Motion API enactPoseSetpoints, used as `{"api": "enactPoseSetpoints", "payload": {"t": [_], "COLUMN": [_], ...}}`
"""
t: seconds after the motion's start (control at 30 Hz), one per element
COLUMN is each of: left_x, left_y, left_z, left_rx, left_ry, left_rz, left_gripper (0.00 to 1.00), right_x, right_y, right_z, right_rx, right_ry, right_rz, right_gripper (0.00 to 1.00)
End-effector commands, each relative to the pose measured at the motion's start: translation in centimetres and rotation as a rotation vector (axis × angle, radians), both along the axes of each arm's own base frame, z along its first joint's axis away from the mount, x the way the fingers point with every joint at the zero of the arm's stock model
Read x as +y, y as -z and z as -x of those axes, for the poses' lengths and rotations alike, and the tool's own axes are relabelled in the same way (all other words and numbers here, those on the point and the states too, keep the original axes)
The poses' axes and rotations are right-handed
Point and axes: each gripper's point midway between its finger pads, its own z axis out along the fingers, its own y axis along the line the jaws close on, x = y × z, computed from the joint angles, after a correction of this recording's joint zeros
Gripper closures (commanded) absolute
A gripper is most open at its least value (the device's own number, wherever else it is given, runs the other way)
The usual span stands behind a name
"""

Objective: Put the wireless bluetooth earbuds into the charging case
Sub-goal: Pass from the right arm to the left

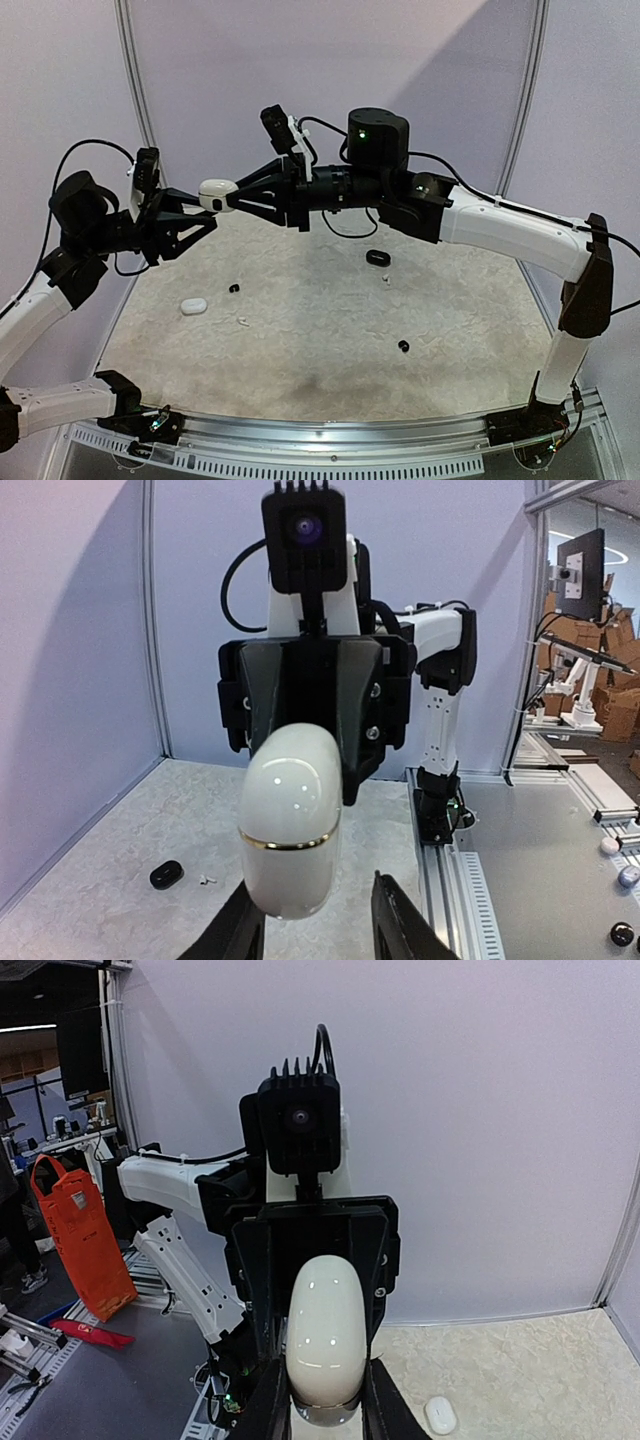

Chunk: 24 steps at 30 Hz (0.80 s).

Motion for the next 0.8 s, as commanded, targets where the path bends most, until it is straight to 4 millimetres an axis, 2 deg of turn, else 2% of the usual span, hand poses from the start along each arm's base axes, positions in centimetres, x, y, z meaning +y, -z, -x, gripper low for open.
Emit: {"api": "enactPoseSetpoints", "payload": {"t": [0.0,0.1,0.23,0.53,0.57,0.7,0.77], "left_x": [-0.2,-0.2,-0.2,-0.1,-0.1,-0.2,-0.1], "left_y": [-1.6,-2.1,-2.4,-2.7,-2.7,-2.4,-2.4], "left_z": [1.2,1.4,1.2,1.5,1.5,1.5,1.5], "left_rx": [-0.025,-0.020,-0.017,-0.028,-0.031,-0.030,-0.034], "left_ry": [0.057,0.065,0.054,0.060,0.062,0.061,0.055], "left_rz": [0.027,0.038,0.047,0.046,0.044,0.032,0.030], "left_gripper": [0.63,0.63,0.68,0.70,0.73,1.00,1.00], "right_x": [0.3,0.3,0.3,0.3,0.3,0.3,0.3], "right_y": [0.5,0.4,0.6,1.1,1.1,1.0,1.0], "right_z": [0.1,0.1,0.0,-0.1,-0.1,-0.2,-0.3], "right_rx": [-0.007,-0.009,-0.009,-0.010,-0.009,-0.010,-0.009], "right_ry": [-0.002,-0.003,0.004,0.010,0.011,0.016,0.023], "right_rz": [0.011,0.010,0.016,0.037,0.038,0.037,0.038], "right_gripper": [1.00,1.00,1.00,1.00,1.00,1.00,1.00]}}
